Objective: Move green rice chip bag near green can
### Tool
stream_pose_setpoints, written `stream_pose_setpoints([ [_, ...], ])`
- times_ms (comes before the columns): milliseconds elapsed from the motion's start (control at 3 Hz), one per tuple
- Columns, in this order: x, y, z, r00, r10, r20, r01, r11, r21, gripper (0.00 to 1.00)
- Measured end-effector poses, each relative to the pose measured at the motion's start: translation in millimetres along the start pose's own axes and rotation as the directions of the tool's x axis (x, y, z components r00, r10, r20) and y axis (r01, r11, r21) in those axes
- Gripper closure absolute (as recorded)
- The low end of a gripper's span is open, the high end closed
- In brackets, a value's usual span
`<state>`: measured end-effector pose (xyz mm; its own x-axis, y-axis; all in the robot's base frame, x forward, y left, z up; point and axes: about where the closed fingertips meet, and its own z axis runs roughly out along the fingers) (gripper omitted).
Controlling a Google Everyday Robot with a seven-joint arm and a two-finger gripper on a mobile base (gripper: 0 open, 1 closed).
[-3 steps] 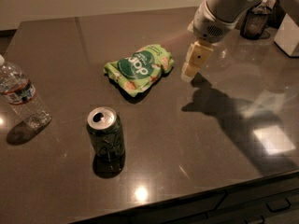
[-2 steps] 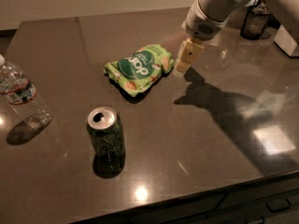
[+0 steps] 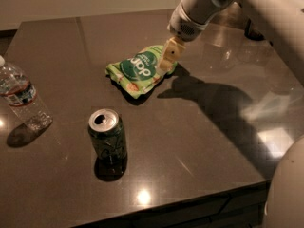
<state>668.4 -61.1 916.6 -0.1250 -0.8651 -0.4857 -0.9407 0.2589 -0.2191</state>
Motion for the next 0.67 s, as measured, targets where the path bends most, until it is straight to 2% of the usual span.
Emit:
stream_pose_setpoints([
  [333,-17,9,19,1.000,-0.008,0.024,0.009,0.9990,-0.044,0.00],
  [667,-30,21,38,0.999,-0.023,0.038,0.027,0.9951,-0.095,0.21],
])
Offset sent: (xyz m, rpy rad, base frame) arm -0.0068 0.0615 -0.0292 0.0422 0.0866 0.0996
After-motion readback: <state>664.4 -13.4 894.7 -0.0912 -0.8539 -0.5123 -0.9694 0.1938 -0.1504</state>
